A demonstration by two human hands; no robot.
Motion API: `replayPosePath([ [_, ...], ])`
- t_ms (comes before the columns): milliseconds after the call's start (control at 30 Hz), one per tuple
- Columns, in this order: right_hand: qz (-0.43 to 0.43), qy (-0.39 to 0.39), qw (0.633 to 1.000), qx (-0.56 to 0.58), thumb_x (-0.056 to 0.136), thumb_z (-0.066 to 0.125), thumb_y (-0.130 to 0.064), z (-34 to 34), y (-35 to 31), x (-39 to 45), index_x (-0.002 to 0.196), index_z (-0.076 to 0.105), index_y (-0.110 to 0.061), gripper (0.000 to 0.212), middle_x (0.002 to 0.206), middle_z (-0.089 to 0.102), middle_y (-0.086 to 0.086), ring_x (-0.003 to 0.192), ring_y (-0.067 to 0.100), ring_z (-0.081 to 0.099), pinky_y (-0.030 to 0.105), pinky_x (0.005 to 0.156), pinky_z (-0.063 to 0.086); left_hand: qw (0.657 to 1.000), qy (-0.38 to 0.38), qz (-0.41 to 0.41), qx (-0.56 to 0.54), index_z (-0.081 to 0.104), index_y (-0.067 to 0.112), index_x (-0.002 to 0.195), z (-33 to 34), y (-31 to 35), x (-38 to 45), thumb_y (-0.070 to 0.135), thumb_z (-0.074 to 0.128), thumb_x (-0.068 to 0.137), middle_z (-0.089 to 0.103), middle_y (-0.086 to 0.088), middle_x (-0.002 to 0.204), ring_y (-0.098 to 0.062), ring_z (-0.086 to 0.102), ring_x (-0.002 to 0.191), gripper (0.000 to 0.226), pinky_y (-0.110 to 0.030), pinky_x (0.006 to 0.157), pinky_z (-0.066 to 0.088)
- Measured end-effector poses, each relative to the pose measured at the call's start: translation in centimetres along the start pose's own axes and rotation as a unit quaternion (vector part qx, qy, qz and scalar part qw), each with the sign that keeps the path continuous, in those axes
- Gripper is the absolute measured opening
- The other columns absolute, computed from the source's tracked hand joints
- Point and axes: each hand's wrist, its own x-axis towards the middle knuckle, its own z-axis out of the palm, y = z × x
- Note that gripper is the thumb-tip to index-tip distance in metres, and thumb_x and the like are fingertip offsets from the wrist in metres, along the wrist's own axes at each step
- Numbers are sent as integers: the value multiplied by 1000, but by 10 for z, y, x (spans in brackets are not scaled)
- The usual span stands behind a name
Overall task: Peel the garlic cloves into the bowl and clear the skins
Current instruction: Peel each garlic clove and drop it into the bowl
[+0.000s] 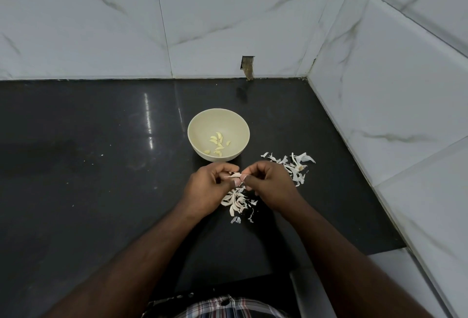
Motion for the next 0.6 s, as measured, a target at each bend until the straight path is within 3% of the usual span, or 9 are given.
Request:
replayPosePath([
  [200, 18, -29, 998, 48, 88, 65, -1, -2, -5, -2, 83, 73, -13, 15, 62, 66, 5, 58, 14, 57, 25, 54, 46, 999, 36, 27, 26, 74, 40, 84, 0, 2, -2, 25, 77, 85, 72, 10, 74, -13, 71, 77, 16, -48, 81, 58],
  [500, -11, 12, 998, -62, 75, 63, -29, 2, -6, -4, 75, 70, -22, 10, 63, 68, -2, 54, 6, 55, 30, 56, 47, 999, 37, 19, -3, 75, 37, 81, 2, 3, -3, 25, 82, 81, 74, 7, 74, -13, 72, 77, 14, -51, 83, 58],
  [600, -7, 18, 994, -104, 80, 62, -28, 6, -8, -5, 75, 65, -22, 8, 66, 68, -3, 56, 5, 54, 29, 58, 46, 999, 33, 10, -11, 76, 35, 80, 3, 2, -3, 23, 82, 81, 75, 5, 75, -15, 73, 77, 13, -51, 84, 58],
])
